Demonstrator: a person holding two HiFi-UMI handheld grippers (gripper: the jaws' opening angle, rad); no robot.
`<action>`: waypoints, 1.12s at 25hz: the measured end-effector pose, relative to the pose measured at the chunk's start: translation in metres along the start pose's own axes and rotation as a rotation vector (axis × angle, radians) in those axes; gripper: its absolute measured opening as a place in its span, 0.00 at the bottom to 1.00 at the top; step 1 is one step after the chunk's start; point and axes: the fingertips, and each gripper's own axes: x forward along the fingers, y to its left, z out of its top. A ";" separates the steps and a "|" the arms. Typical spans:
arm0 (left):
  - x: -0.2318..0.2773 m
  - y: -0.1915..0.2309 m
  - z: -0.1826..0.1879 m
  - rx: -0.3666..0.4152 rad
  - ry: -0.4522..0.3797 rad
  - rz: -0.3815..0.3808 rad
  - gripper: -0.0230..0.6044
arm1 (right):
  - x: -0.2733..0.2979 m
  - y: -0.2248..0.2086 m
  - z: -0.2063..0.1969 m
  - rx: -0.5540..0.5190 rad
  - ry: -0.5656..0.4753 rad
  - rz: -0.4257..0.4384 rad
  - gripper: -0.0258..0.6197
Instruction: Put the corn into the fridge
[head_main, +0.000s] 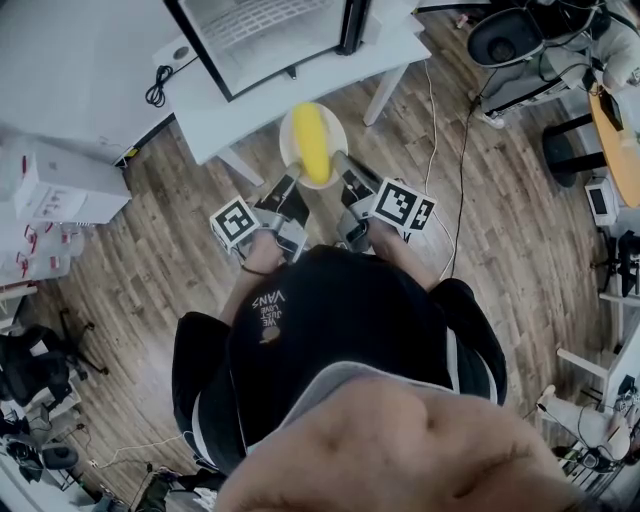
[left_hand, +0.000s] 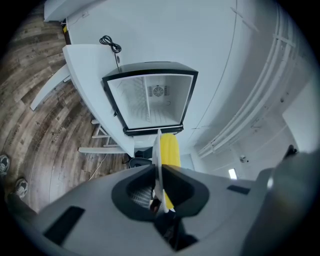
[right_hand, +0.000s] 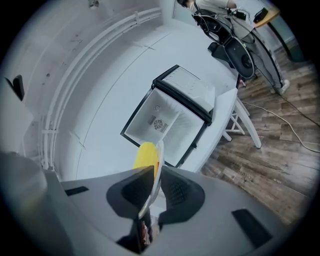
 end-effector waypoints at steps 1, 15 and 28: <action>-0.001 0.001 0.000 0.001 0.002 0.000 0.11 | 0.000 0.000 -0.001 0.000 -0.003 0.000 0.11; -0.010 0.003 0.005 0.002 0.062 -0.016 0.11 | 0.000 0.006 -0.013 0.000 -0.048 -0.025 0.11; 0.001 0.007 0.006 -0.019 0.092 -0.018 0.11 | 0.002 -0.001 -0.006 0.006 -0.062 -0.046 0.11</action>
